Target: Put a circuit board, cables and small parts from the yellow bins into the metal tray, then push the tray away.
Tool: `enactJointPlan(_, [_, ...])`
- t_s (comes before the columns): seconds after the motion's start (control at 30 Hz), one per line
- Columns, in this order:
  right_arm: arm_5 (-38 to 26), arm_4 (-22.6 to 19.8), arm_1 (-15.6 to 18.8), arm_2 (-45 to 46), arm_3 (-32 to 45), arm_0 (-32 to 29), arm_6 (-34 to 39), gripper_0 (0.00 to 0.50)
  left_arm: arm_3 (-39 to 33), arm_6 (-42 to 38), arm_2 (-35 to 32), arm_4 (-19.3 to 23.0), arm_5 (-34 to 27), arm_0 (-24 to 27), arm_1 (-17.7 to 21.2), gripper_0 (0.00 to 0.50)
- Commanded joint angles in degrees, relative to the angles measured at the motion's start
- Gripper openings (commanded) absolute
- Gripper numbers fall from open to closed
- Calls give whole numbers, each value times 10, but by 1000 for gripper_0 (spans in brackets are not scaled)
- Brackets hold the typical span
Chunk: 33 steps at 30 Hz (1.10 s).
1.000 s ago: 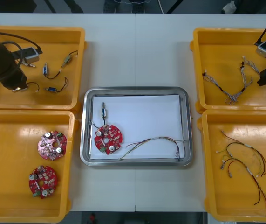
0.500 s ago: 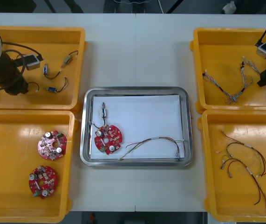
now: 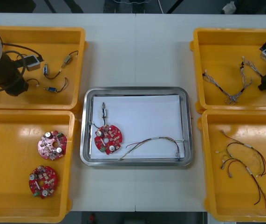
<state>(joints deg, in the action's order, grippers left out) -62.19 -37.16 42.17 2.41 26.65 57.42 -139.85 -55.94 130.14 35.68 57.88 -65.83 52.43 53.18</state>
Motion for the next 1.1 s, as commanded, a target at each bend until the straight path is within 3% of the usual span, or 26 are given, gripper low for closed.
enactJointPlan(0.03, [8,-3,-8,12,-8,1,-6,500,-3,13,-24,5,-11,27,22,1])
enactJointPlan(0.27, [18,0,-17,12,-8,-4,-7,500,-31,-3,-72,-7,-61,27,22,1])
enactJointPlan(0.3, [19,0,-17,11,-8,-5,-8,468,-37,-7,-78,-11,-67,27,22,1])
enactJointPlan(0.33, [20,0,-18,11,-8,-5,-9,346,-46,-12,-88,-19,-77,27,22,0])
enactJointPlan(0.37, [20,0,-18,11,-8,-6,-9,276,-50,-17,-91,-22,-82,27,22,0])
enactJointPlan(0.4, [22,0,-20,11,-8,-6,-10,94,-57,-31,-96,-23,-88,27,22,0])
enactJointPlan(0.43, [22,-1,-20,10,-8,-7,-9,0,-66,-43,-98,-25,-95,27,22,1])
enactJointPlan(0.87, [20,2,-20,10,0,-6,-14,0,-172,-190,-123,-56,-175,27,18,0])
enactJointPlan(1.1, [-16,14,-13,11,41,-7,-7,0,-237,-285,-137,-81,-229,26,1,0])
